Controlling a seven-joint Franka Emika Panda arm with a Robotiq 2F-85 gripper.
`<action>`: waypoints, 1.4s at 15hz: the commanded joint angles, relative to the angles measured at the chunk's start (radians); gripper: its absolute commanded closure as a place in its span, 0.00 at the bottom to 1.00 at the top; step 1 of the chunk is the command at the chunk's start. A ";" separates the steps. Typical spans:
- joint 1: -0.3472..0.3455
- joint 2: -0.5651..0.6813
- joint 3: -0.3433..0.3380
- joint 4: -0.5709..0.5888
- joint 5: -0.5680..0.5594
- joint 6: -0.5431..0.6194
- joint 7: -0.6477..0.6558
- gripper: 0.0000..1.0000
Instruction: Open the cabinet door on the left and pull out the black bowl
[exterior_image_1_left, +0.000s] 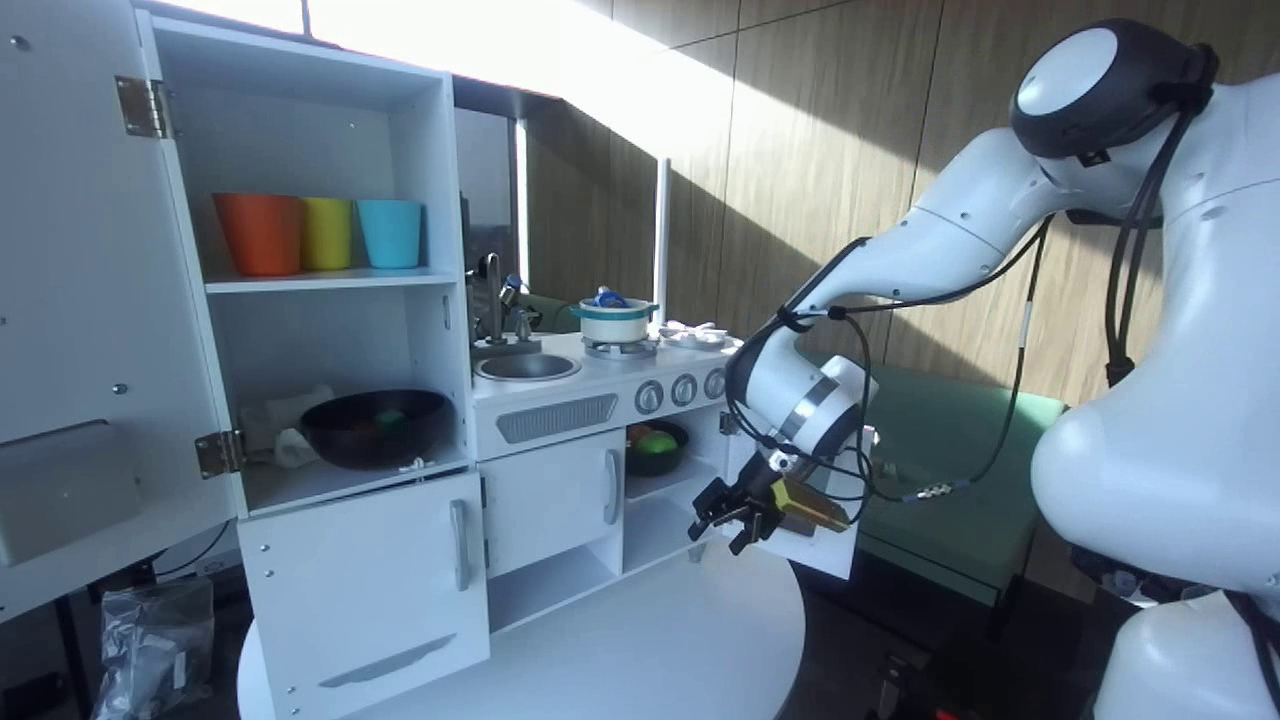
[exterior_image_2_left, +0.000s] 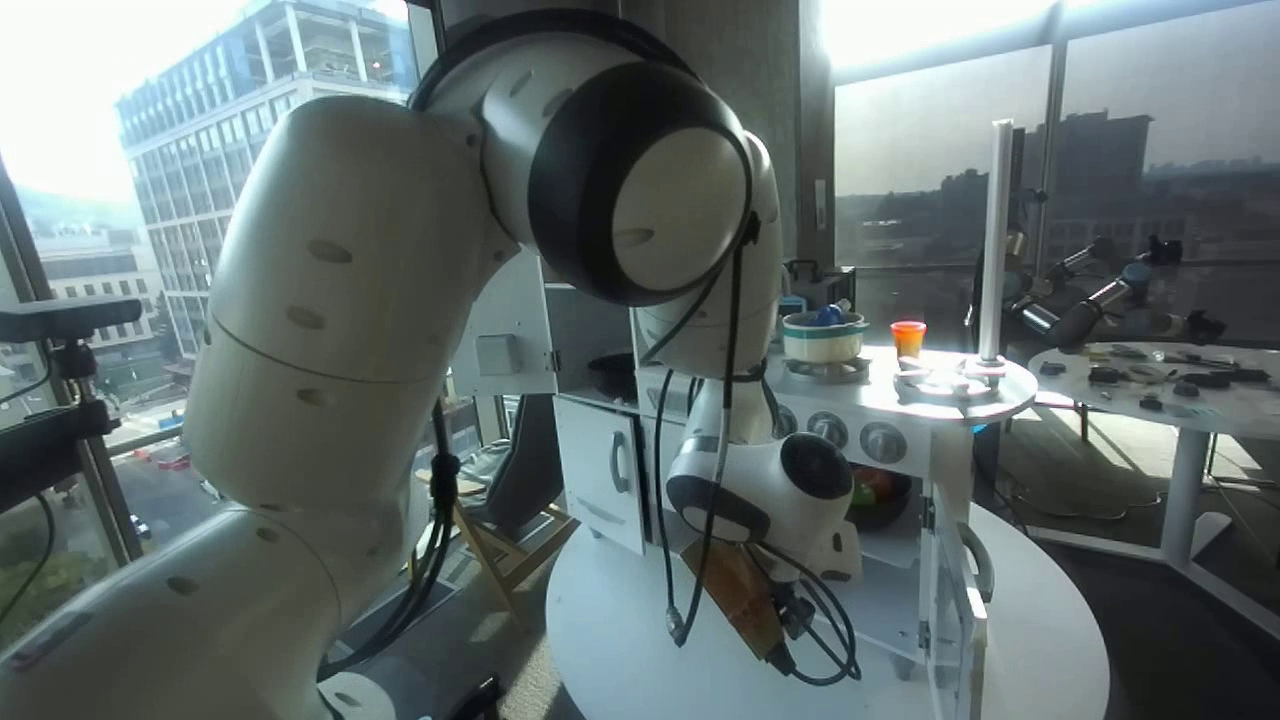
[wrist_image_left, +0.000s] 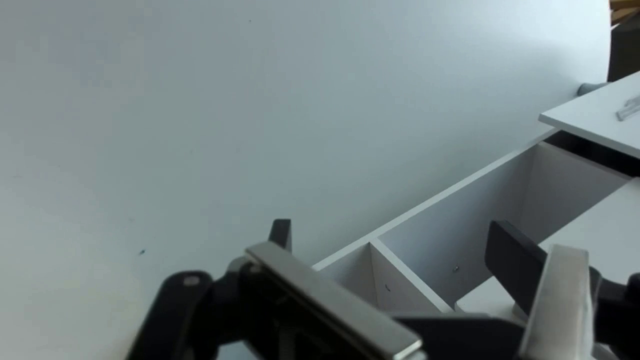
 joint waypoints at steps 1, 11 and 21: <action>-0.161 0.053 0.142 0.046 0.141 -0.030 -0.041 0.00; -0.354 0.291 0.368 0.223 0.615 0.031 -0.263 0.00; -0.106 0.279 0.127 0.423 1.385 -0.078 -0.810 0.00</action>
